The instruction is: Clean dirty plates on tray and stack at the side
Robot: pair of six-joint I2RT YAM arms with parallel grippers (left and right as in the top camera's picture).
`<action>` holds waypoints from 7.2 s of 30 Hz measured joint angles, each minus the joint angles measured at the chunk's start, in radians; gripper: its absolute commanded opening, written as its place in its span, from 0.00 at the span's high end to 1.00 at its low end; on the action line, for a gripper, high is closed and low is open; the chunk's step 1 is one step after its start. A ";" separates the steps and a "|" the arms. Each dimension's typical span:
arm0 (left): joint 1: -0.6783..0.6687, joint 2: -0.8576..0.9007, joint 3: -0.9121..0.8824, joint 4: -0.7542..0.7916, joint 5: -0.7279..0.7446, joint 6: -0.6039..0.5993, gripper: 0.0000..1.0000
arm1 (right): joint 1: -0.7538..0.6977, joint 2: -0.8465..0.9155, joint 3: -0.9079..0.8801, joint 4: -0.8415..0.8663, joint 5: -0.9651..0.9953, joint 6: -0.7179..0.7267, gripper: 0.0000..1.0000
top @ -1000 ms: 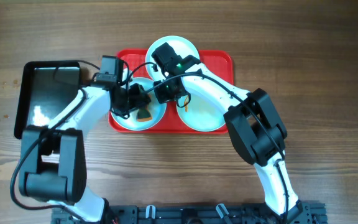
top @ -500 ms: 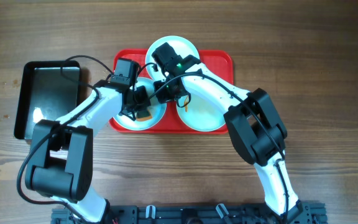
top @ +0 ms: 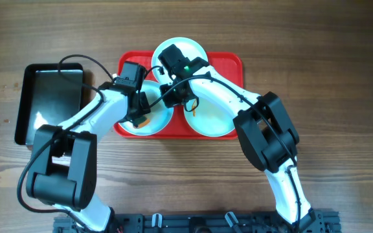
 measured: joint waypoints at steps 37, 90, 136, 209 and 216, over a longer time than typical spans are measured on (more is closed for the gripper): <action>0.039 -0.036 0.076 -0.065 -0.053 0.121 0.96 | 0.010 0.000 0.000 0.002 -0.023 -0.004 0.93; 0.042 0.085 0.077 0.113 0.069 0.180 0.96 | 0.010 0.000 0.000 0.005 -0.026 -0.004 0.93; 0.165 -0.452 0.088 -0.309 0.190 0.050 0.96 | 0.010 -0.076 0.054 -0.065 0.130 -0.048 0.96; 0.275 -0.435 0.087 -0.372 0.225 -0.016 0.96 | -0.626 -0.299 -0.166 -0.060 -0.309 -0.064 0.01; 0.275 -0.409 0.087 -0.373 0.225 -0.016 0.96 | -0.330 -0.219 0.039 0.002 -0.047 -0.043 0.01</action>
